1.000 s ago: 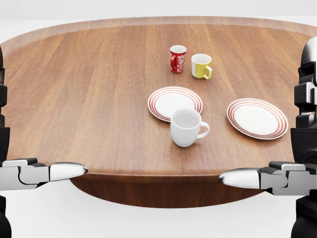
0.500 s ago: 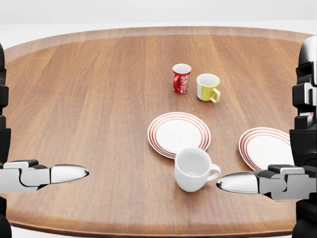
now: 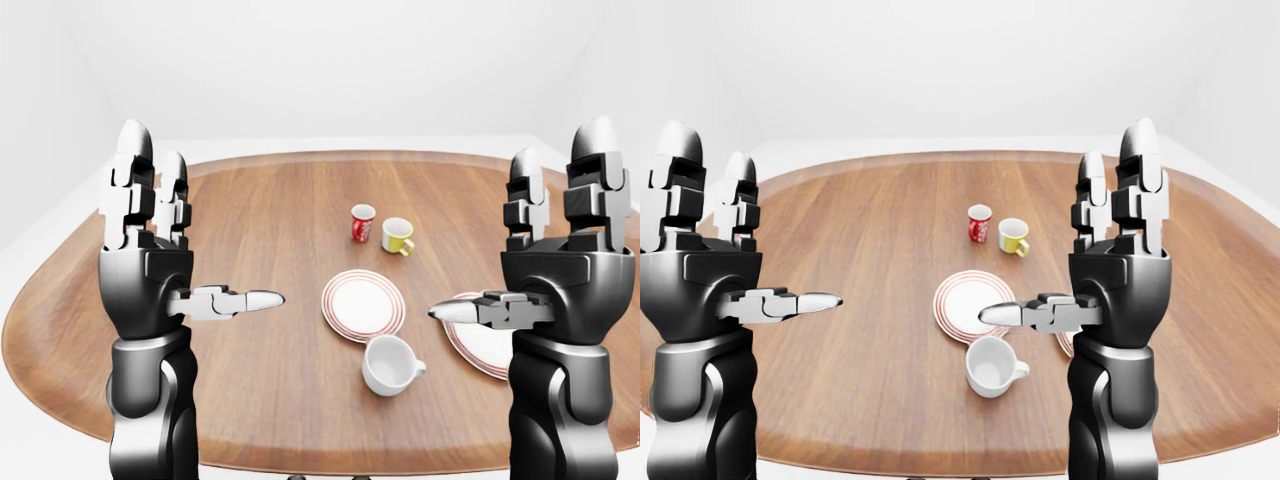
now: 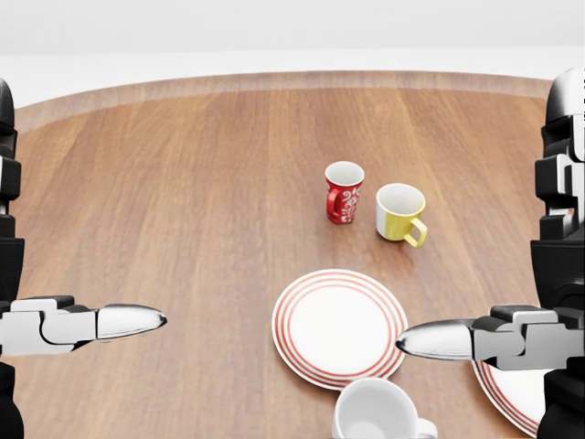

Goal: Put the white mug on the left plate.

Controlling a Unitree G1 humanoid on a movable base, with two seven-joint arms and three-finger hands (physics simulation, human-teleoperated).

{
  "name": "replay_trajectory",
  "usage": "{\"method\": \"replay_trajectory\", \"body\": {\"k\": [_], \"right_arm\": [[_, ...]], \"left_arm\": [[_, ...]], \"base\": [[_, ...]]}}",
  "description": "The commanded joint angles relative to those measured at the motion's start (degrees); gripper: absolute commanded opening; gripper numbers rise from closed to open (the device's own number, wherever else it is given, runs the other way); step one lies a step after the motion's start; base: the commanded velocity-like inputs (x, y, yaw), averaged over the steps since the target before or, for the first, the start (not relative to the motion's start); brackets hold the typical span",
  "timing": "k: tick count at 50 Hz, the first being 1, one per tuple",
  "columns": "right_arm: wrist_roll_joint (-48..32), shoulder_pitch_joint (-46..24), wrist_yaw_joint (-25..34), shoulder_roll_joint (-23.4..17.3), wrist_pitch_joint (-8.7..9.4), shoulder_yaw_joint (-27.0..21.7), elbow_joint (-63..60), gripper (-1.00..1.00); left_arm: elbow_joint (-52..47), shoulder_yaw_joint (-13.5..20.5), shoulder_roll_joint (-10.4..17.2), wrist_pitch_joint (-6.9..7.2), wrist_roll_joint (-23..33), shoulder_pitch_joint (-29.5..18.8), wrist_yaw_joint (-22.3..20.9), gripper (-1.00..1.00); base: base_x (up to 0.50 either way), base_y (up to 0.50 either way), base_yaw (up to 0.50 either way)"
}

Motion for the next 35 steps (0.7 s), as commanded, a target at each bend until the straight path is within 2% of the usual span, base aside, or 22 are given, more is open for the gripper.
{"method": "replay_trajectory", "body": {"k": [1,10,26,31,35], "right_arm": [[-0.2,0.3,0.2,0.1,0.00,0.3,0.0,1.00],[-2.4,0.3,-0.2,0.0,0.00,1.9,0.8,1.00],[-10.2,-1.6,1.7,1.1,0.00,12.2,-1.4,1.00],[-13.8,2.1,4.7,0.1,0.00,17.2,-4.9,1.00],[-14.8,5.4,5.7,0.6,0.00,18.3,-6.2,1.00]], "left_arm": [[0.2,0.0,0.0,0.00,0.0,0.1,-0.1,0.95],[0.3,-0.2,-0.1,0.00,0.2,0.1,0.0,0.94],[0.3,-1.4,-0.7,0.00,1.6,1.4,-0.5,0.94],[0.7,-1.6,-0.9,0.00,1.9,2.2,-0.9,0.95],[0.4,-1.5,-0.8,0.00,1.9,1.6,-0.7,0.95]], "base": [[0.50,0.00,0.00],[0.47,-0.01,0.00],[0.00,0.00,0.00],[0.00,0.00,0.00],[0.00,0.00,0.00]]}}
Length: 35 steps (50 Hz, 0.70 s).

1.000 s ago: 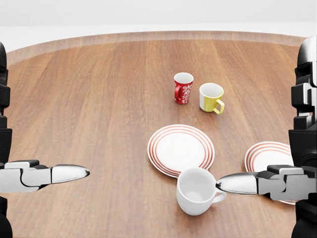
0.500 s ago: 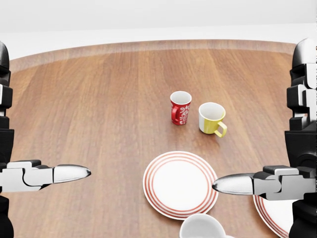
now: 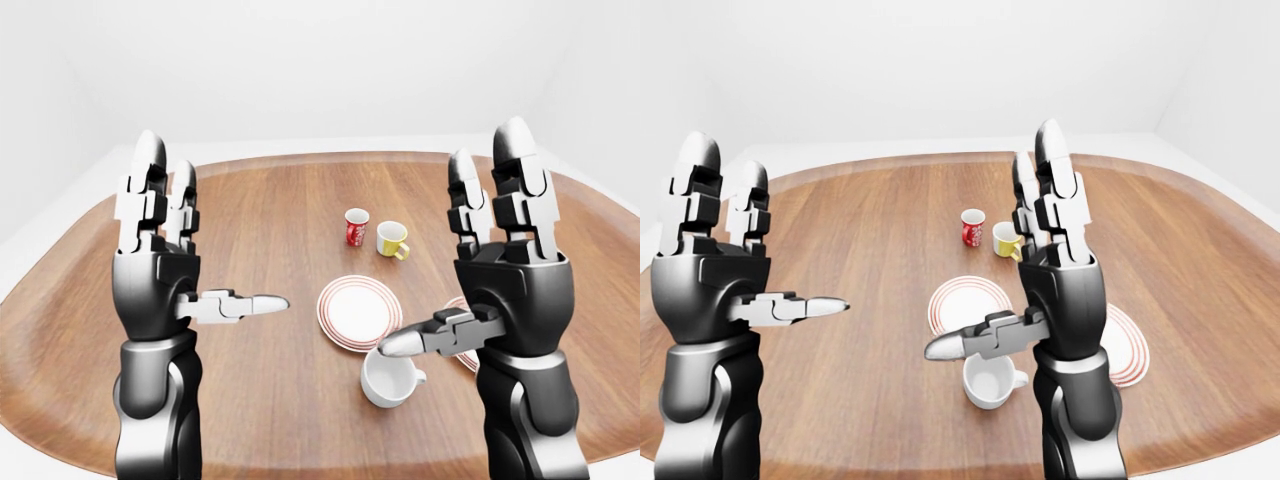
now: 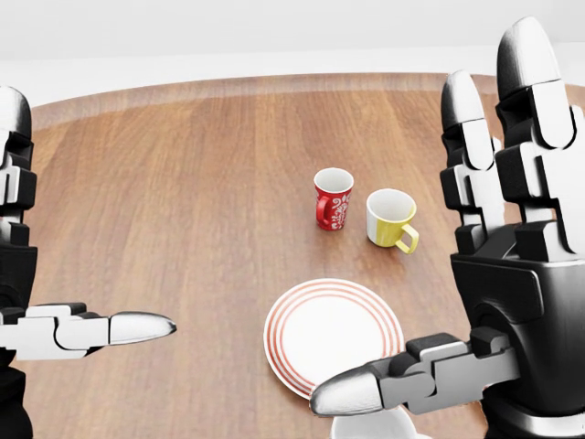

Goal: Put the white mug on the left plate.

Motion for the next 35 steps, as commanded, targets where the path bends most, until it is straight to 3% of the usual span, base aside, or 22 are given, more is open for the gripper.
{"method": "replay_trajectory", "body": {"k": [1,14,35], "right_arm": [[-4.8,5.2,2.9,0.1,0.00,6.4,-3.6,1.00],[-9.4,17.1,4.3,-3.7,0.00,9.5,-5.2,1.00],[-19.7,17.6,8.9,-4.6,0.00,9.3,-7.4,1.00]], "left_arm": [[-0.2,-0.4,-0.2,0.00,0.6,0.3,-0.2,0.94],[-0.3,-0.5,-0.4,0.00,0.8,0.7,-0.3,0.95],[-0.1,-0.2,-0.2,0.00,0.7,0.6,-0.5,0.95]], "base": [[0.00,0.00,0.00],[0.00,0.00,0.00],[0.00,0.00,0.00]]}}
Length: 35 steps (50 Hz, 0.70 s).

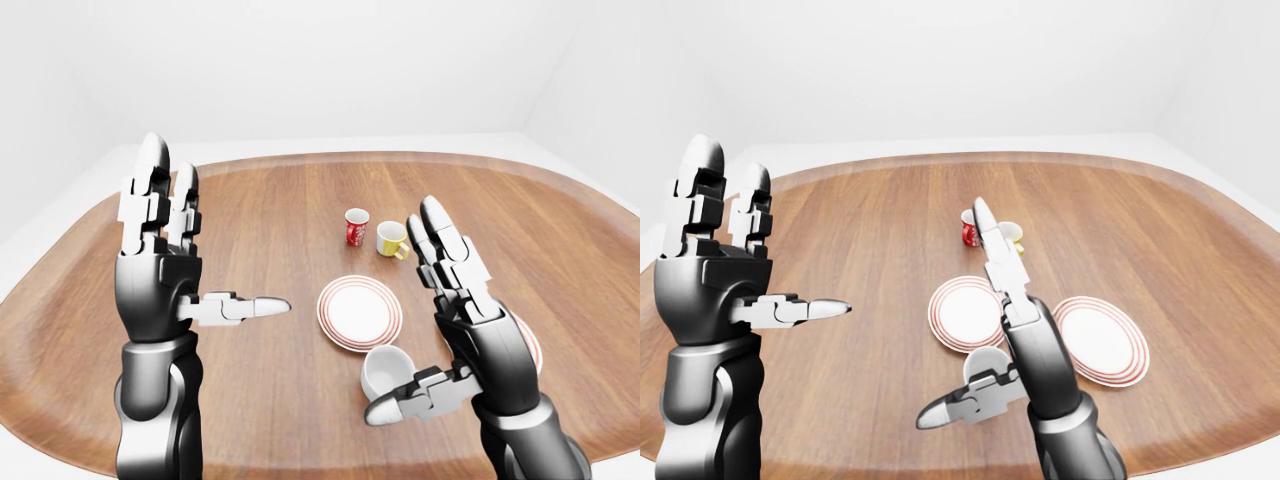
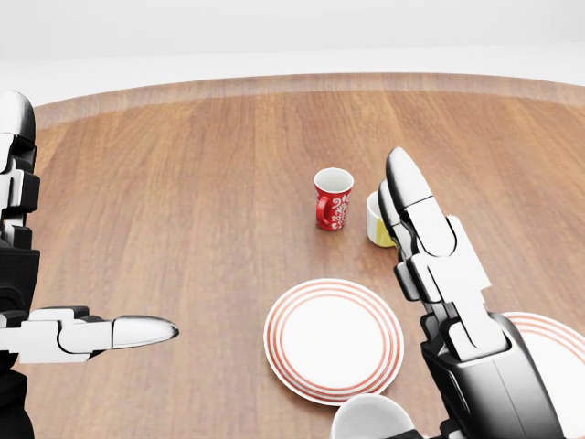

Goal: Put the white mug on the left plate.

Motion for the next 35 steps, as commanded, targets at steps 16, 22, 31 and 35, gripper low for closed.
{"method": "replay_trajectory", "body": {"k": [16,22,31,35], "right_arm": [[-18.4,1.2,9.1,0.3,0.00,0.9,-0.6,1.00],[-21.7,1.6,10.5,0.2,0.00,1.9,0.9,1.00],[-25.3,3.0,11.2,-0.8,0.00,2.9,3.4,1.00],[-27.3,3.7,11.4,-0.9,0.00,3.5,4.9,1.00]], "left_arm": [[-0.1,-0.2,-0.1,0.00,0.2,0.1,-0.1,0.95],[-0.1,-0.1,-0.1,0.00,0.1,0.4,-0.2,0.94],[0.0,-0.1,-0.1,0.00,0.1,0.2,-0.1,0.95],[0.0,0.0,0.0,0.00,0.1,0.2,-0.2,0.95]], "base": [[0.00,0.00,0.00],[0.00,0.00,0.00],[0.00,0.00,0.00],[0.00,0.00,0.00]]}}
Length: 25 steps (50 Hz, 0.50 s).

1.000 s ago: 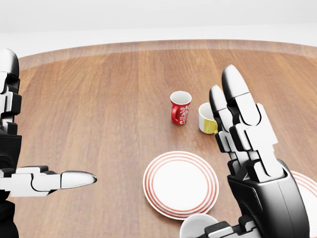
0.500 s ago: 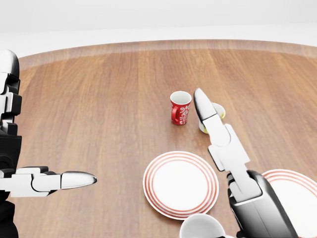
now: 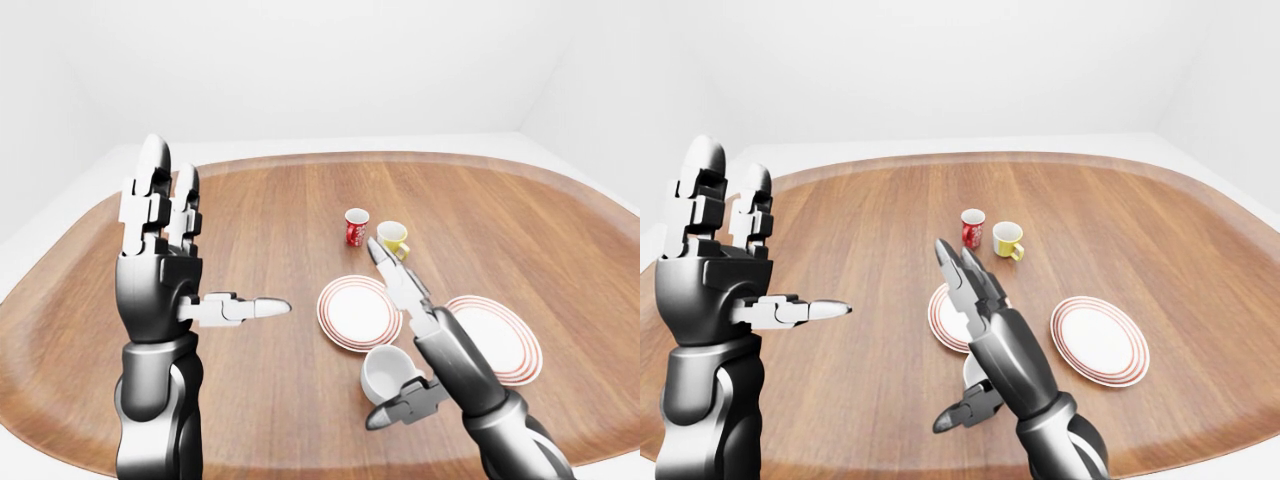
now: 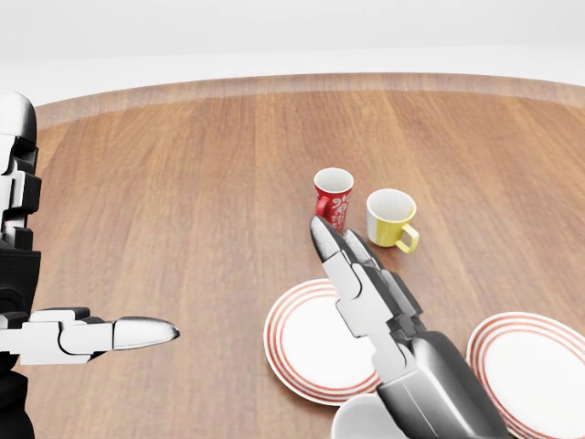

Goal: Put the white mug on the left plate.

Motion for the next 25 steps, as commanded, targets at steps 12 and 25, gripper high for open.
{"method": "replay_trajectory", "body": {"k": [12,25], "right_arm": [[-11.1,2.1,2.2,-1.1,0.00,2.3,5.0,1.00],[-15.8,2.7,2.8,-0.5,0.00,1.3,7.8,1.00]], "left_arm": [[0.1,-0.3,0.0,0.00,0.1,-0.5,0.1,0.95],[0.2,0.0,0.1,0.00,-0.1,-0.7,0.1,0.95]], "base": [[0.00,0.00,0.00],[0.00,0.00,0.00]]}}
